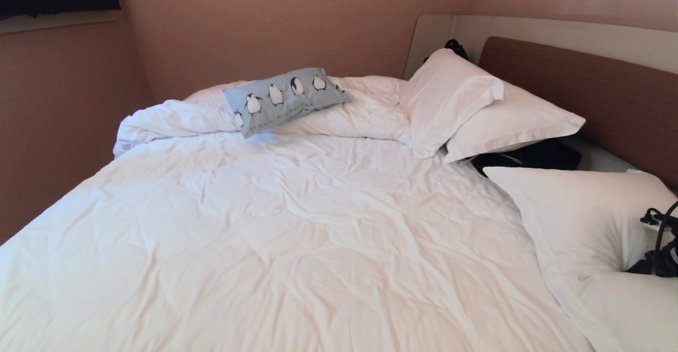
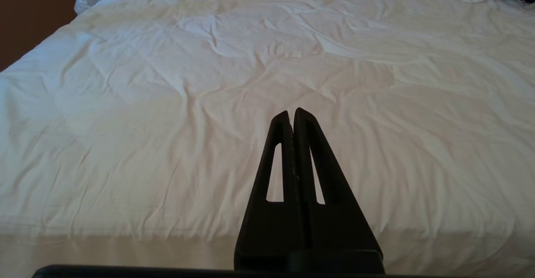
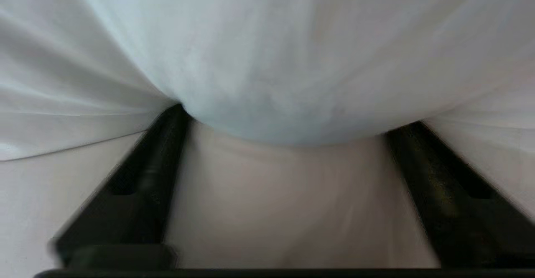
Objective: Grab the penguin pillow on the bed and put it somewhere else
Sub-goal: Place the pillow at the bedside
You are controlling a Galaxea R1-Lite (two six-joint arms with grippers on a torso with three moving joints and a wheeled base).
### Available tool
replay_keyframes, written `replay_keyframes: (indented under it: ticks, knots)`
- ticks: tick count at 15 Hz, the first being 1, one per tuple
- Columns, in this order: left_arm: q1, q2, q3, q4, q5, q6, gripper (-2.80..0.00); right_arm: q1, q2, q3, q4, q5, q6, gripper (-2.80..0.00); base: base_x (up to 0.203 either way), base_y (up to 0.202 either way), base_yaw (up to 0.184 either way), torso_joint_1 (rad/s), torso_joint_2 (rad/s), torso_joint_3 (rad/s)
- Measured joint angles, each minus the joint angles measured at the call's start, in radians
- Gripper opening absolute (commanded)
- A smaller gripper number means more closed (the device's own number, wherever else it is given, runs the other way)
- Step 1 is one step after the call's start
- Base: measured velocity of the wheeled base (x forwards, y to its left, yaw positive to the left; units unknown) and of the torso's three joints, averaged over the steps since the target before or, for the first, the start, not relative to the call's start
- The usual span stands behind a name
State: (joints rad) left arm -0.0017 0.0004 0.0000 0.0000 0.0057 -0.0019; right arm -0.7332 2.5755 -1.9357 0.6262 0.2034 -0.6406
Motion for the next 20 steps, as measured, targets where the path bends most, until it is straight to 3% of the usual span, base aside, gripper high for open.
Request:
replay_keyframes:
  ticks: [13, 20]
  knots:
    - [0.000, 0.000, 0.000, 0.000, 0.000, 0.000, -2.80, -0.006, -0.095, 0.002, 0.006, 0.019, 0.023, -2.80, 0.000, 0.000, 0.000, 0.000, 0.00, 0.000]
    - [0.000, 0.000, 0.000, 0.000, 0.000, 0.000, -2.80, -0.031, -0.197, 0.002, 0.006, 0.105, 0.081, -2.80, 0.000, 0.000, 0.000, 0.000, 0.00, 0.000]
